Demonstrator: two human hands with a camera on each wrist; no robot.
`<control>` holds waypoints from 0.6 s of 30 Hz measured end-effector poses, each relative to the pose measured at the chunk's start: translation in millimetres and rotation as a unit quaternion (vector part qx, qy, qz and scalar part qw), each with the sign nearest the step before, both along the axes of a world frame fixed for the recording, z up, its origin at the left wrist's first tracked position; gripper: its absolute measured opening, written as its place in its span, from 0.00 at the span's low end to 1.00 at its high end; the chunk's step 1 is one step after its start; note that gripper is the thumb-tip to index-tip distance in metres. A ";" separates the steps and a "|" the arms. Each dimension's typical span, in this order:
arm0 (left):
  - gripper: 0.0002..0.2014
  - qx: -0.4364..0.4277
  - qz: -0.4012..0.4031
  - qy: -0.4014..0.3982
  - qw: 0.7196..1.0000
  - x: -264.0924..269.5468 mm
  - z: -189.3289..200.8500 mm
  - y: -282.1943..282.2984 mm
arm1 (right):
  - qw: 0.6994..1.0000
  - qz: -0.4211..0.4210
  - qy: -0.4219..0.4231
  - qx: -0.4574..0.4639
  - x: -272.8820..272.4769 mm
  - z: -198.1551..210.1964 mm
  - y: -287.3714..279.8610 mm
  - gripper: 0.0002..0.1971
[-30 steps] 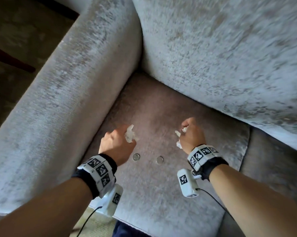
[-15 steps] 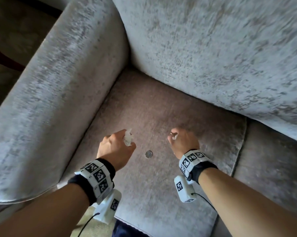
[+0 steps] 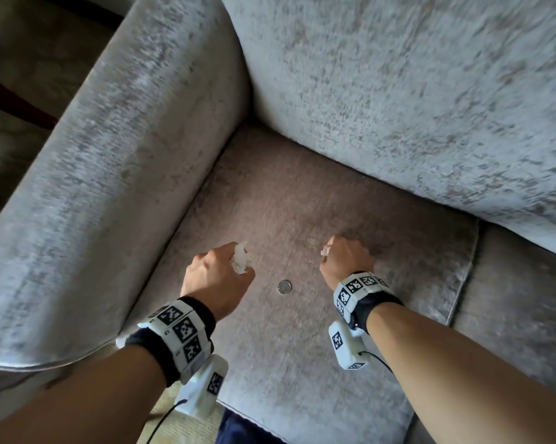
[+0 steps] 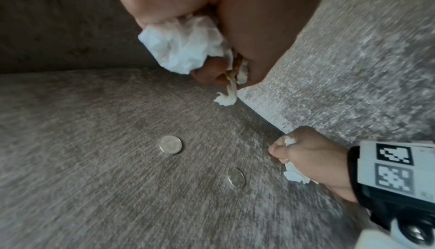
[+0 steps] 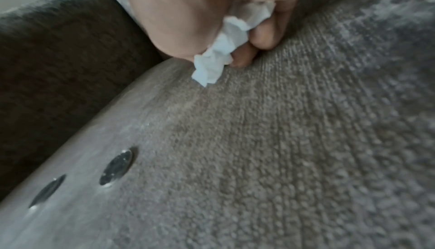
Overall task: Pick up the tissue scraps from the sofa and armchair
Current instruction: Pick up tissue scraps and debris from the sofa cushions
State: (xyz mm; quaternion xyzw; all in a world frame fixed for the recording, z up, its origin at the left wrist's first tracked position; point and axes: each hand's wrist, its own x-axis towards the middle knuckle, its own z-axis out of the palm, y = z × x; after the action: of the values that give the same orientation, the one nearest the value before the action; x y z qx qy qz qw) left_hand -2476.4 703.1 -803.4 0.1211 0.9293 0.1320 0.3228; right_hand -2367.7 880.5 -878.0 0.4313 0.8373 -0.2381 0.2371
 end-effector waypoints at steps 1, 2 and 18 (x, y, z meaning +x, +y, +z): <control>0.09 0.002 0.002 0.003 1.000 -1.2 3.3 -0.1 | 1.000 -0.011 0.008 -0.010 -0.4 2.2 -0.1 0.13; 0.12 0.003 0.002 0.007 1.000 -1.9 7.3 0.1 | 0.999 -0.021 0.018 -0.021 -0.2 6.4 -0.6 0.12; 0.14 0.086 0.012 0.079 0.993 3.3 116.1 25.9 | 0.987 0.026 0.151 -0.039 4.8 142.6 6.5 0.10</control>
State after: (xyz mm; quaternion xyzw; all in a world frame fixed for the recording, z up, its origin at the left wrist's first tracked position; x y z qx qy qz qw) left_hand -2473.1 729.0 -687.3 0.1474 0.9384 0.2057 0.2351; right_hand -2362.9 887.0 -735.4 0.3585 0.8646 -0.3271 0.1305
